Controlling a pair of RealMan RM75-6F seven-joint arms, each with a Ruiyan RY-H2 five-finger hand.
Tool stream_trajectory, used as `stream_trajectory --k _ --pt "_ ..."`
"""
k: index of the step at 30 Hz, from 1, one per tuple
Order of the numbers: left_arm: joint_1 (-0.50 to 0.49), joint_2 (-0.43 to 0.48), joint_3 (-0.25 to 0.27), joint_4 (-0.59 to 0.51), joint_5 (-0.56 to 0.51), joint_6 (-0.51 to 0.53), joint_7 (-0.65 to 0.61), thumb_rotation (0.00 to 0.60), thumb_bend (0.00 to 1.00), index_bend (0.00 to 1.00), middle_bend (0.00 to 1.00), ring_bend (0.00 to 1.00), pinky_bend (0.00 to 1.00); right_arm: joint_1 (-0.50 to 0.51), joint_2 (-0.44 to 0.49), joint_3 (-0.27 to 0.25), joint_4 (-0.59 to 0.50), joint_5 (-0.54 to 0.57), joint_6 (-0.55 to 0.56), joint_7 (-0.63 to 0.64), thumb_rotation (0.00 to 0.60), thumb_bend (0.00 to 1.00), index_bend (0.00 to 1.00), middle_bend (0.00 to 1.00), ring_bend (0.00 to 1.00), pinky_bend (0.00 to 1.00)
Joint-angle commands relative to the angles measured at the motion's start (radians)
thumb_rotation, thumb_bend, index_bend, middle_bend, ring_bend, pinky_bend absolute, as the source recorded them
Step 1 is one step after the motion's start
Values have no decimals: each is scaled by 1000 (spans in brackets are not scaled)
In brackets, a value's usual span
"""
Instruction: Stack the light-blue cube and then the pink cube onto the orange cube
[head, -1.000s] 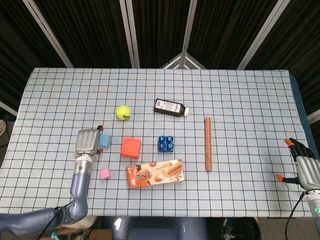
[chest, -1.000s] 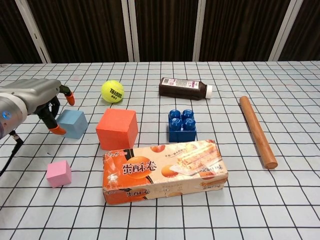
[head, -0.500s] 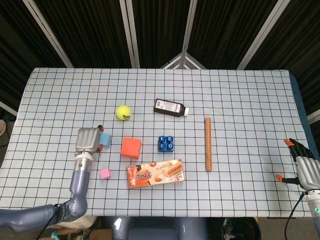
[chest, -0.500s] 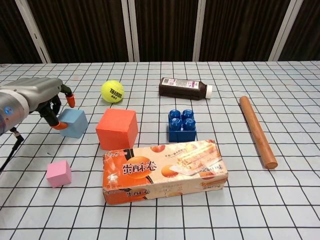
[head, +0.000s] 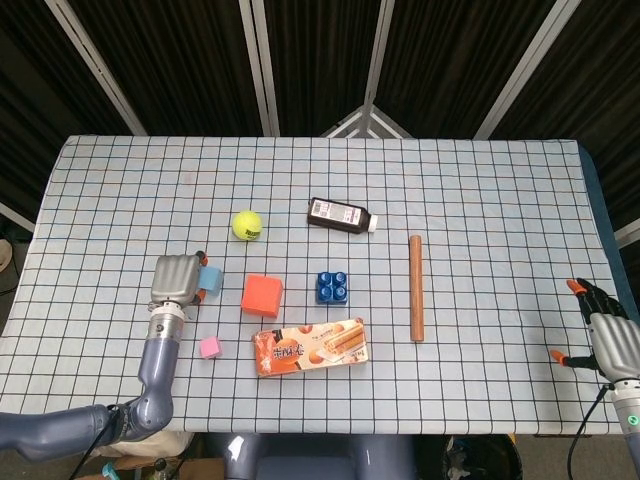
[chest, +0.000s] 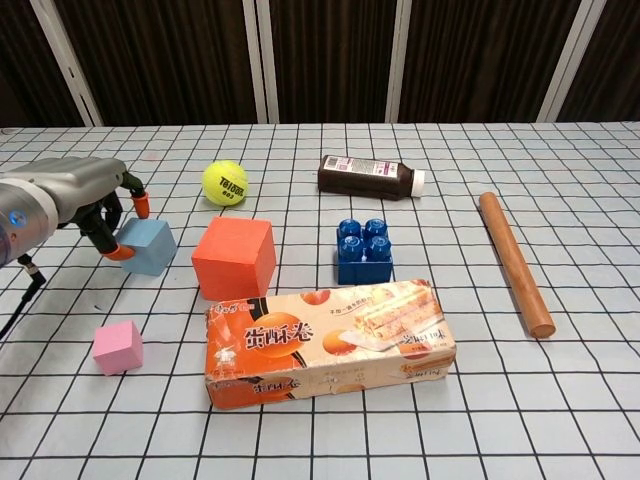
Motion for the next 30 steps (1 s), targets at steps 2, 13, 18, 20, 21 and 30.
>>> stream_trajectory --k 2,13,18,20,21,30 --pt "-7 0 4 5 -3 2 -8 600 298 365 719 681 784 0 1 0 0 -1 0 4 600 70 0 42 54 120" --pt "-28 -2 16 19 -24 0 -20 600 311 370 722 683 784 0 4 -2 -1 -4 -3 10 600 70 0 42 54 120" --pt "-35 -3 25 19 -32 -3 -21 600 339 408 733 696 784 -1 5 -2 -1 -6 -2 16 600 70 0 42 55 133" --pt "-37 -3 28 18 -29 0 -25 600 347 422 737 700 785 -1 6 -3 0 -7 0 18 600 70 0 42 55 137" --pt "-38 -3 28 16 -28 2 -27 600 350 428 740 701 786 -2 6 -2 0 -8 1 20 600 70 0 42 55 137" --pt "-34 43 15 -66 -32 19 -53 600 352 437 746 702 787 -3 6 -2 4 -9 4 24 600 70 0 42 55 137"
